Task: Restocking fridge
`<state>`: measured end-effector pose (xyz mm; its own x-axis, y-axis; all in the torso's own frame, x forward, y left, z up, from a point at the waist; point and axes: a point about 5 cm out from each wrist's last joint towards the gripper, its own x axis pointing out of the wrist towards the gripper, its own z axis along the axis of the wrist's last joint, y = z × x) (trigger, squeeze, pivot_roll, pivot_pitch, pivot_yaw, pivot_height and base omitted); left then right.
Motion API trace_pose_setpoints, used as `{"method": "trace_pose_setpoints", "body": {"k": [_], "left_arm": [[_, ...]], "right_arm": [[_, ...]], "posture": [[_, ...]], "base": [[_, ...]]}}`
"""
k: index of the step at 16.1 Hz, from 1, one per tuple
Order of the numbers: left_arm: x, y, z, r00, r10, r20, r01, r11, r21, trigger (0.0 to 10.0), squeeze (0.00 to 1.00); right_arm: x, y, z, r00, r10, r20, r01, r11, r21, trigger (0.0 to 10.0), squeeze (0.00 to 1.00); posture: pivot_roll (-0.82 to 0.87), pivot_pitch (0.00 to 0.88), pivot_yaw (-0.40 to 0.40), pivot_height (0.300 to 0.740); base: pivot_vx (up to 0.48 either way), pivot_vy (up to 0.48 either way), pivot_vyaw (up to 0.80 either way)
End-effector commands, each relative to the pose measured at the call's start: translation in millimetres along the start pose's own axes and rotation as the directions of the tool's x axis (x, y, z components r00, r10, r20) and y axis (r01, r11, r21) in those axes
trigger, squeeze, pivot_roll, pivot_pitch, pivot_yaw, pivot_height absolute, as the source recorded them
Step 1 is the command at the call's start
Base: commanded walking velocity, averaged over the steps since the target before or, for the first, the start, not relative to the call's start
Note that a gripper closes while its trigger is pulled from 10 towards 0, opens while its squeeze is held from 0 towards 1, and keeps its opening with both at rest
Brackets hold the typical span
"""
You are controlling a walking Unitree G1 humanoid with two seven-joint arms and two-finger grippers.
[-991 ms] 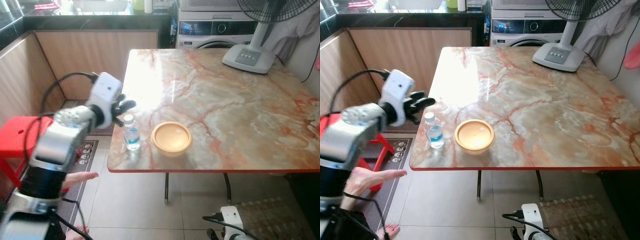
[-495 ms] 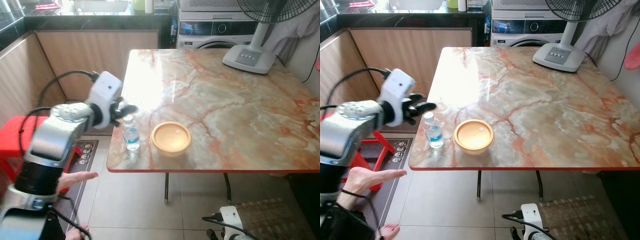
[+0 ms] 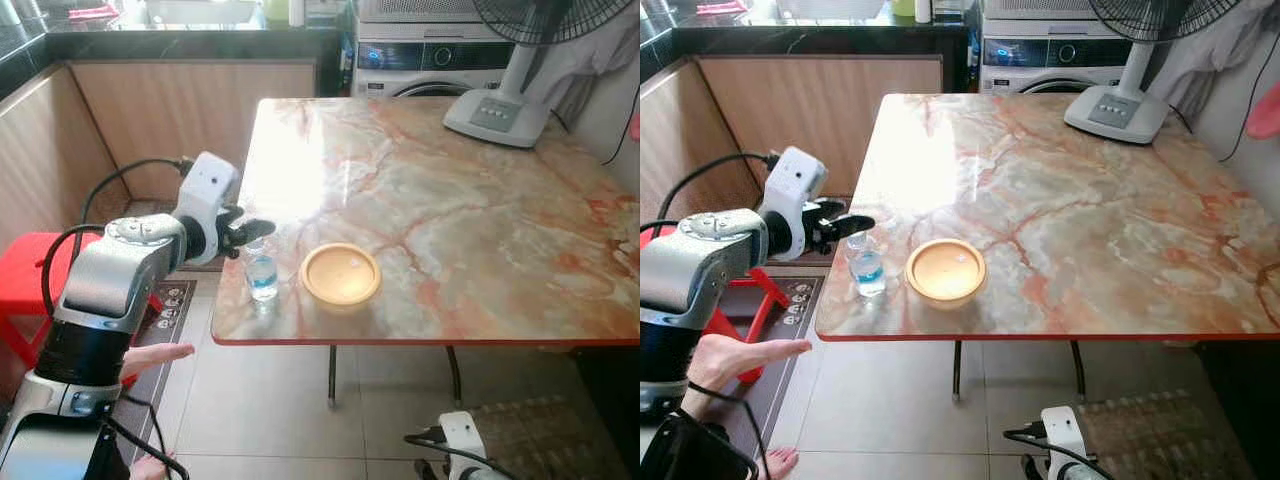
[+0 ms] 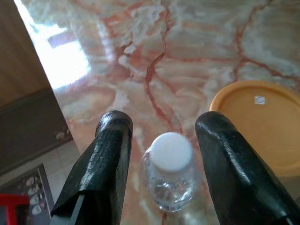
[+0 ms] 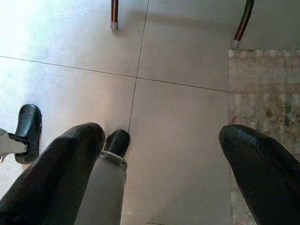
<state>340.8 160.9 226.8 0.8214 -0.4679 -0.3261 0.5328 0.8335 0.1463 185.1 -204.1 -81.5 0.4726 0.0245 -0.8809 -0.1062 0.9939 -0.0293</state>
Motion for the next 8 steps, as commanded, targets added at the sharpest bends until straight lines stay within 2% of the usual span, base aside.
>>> {"method": "trace_pose_setpoints", "body": {"k": [1, 2, 4, 5, 6, 7, 8], "left_arm": [[-1.6, 7.5, 10.6, 0.997, 0.053, 0.055, -0.055, 0.998, 0.033, 10.0, 0.00], [-1.5, 7.3, 14.7, 0.990, 0.072, 0.121, -0.083, 0.993, 0.085, 10.0, 0.00], [-3.2, 5.8, 23.5, 0.966, 0.102, 0.237, -0.120, 0.991, 0.062, 10.0, 0.00], [-6.3, 6.4, 32.5, 0.935, 0.140, 0.326, -0.154, 0.988, 0.018, 10.0, 0.00], [-13.1, 8.1, 44.2, 0.854, 0.240, 0.462, -0.264, 0.964, -0.013, 10.0, 0.00], [-17.7, 8.0, 44.8, 0.773, 0.305, 0.556, -0.350, 0.936, -0.026, 10.0, 0.00], [-18.1, 7.1, 43.5, 0.763, 0.305, 0.569, -0.364, 0.931, -0.011, 10.0, 0.00]], "right_arm": [[-0.4, -1.7, -1.0, 1.000, -0.004, -0.001, 0.004, 1.000, -0.003, 10.0, 0.00], [-0.4, -1.7, -1.1, 1.000, -0.005, 0.000, 0.005, 1.000, -0.003, 10.0, 0.00], [-0.4, -1.9, -1.0, 1.000, -0.004, 0.000, 0.004, 1.000, -0.004, 10.0, 0.00], [-0.4, -2.1, -0.8, 1.000, -0.003, 0.001, 0.003, 1.000, -0.004, 10.0, 0.00], [-0.5, -2.4, -0.1, 1.000, -0.003, 0.002, 0.003, 1.000, -0.007, 10.0, 0.00], [-0.4, -2.2, 0.7, 1.000, -0.002, 0.004, 0.002, 1.000, -0.010, 10.0, 0.00], [-0.4, -2.1, 0.9, 1.000, -0.002, 0.005, 0.002, 1.000, -0.010, 10.0, 0.00]], "posture": [[0.08, 0.000, -0.023, 0.740], [0.08, 0.000, -0.023, 0.740], [0.08, 0.000, -0.025, 0.740], [0.08, 0.000, -0.030, 0.740], [0.09, 0.000, -0.038, 0.740], [0.08, 0.000, -0.037, 0.740], [0.08, 0.000, -0.034, 0.740]], "base": [[0.000, 0.000, 0.00], [0.000, 0.000, 0.00], [0.000, 0.000, 0.00], [0.000, 0.000, 0.00], [0.000, 0.000, 0.00], [0.000, 0.000, 0.00], [0.000, 0.000, 0.00]]}}
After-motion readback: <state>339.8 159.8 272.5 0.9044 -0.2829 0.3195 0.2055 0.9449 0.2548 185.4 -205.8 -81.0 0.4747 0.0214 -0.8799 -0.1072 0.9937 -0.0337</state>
